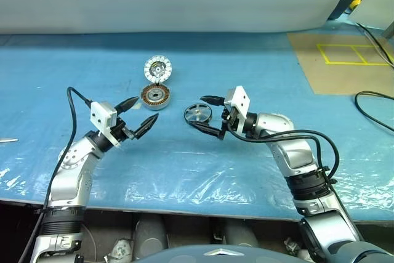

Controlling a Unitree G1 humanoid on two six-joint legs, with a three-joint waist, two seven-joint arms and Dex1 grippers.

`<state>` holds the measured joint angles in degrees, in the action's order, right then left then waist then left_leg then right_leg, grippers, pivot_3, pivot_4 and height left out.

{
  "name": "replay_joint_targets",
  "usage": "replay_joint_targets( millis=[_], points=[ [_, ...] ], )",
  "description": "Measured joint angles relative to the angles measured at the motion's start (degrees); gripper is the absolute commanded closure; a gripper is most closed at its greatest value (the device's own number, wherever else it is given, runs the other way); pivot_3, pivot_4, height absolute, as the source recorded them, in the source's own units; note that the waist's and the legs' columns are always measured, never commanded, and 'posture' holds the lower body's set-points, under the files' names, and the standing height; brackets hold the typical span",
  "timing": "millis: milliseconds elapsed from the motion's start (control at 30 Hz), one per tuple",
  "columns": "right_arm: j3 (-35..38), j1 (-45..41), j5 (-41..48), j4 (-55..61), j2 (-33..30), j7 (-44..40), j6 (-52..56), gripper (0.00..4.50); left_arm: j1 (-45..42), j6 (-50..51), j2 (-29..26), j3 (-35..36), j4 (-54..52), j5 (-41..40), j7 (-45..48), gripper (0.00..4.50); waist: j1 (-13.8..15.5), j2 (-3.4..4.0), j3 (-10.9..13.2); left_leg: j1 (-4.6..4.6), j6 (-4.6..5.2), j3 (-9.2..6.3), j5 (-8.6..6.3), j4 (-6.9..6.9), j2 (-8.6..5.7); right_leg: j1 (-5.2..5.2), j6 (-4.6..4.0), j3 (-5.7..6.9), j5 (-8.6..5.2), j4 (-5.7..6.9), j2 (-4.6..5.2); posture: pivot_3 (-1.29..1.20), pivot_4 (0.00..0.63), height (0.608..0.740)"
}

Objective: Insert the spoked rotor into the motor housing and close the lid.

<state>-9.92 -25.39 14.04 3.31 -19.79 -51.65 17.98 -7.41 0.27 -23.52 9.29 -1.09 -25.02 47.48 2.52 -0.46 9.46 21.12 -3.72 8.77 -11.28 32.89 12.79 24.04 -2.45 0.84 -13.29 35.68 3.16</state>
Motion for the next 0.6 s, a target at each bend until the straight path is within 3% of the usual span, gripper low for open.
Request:
replay_joint_targets(
  millis=[600],
  points=[
    [-0.4, 0.17, -0.13, -0.01, 0.18, 0.8, 0.07, 0.02, -0.07, 0.04, -0.03, -0.7, -0.06, -0.09, 0.58, 0.0, 0.01, 0.0, 0.0, -0.01, 0.0, 0.0, 0.0, 0.03, 0.0, -0.01, 0.0, 0.0, 0.0, 0.02, 0.0, 0.0, 0.15, 0.74]
  ],
)
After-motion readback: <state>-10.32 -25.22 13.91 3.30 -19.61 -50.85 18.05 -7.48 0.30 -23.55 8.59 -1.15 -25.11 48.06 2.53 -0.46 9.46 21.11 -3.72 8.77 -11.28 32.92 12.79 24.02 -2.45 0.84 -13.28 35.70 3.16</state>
